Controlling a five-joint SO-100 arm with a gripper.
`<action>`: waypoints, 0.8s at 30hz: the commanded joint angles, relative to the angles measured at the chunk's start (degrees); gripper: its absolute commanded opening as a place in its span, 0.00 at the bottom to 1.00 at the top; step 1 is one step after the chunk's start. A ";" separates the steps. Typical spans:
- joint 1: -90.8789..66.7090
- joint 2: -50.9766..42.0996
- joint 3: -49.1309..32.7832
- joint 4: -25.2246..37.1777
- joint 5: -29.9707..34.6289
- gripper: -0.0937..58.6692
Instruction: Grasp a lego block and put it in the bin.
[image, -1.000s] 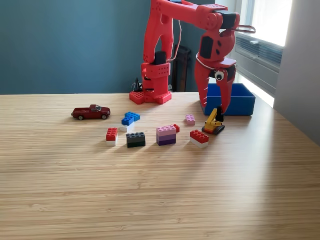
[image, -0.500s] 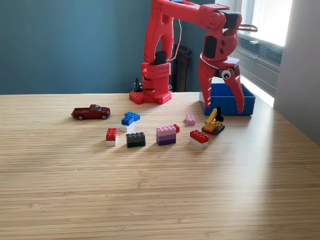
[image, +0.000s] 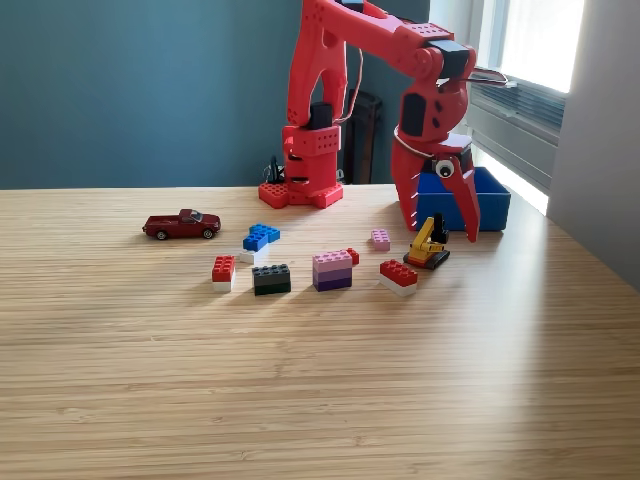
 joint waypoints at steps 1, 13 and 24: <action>1.23 2.29 0.53 -2.20 -0.44 0.56; 2.99 2.29 6.86 -9.05 -1.23 0.57; 3.60 2.20 10.11 -14.41 0.53 0.28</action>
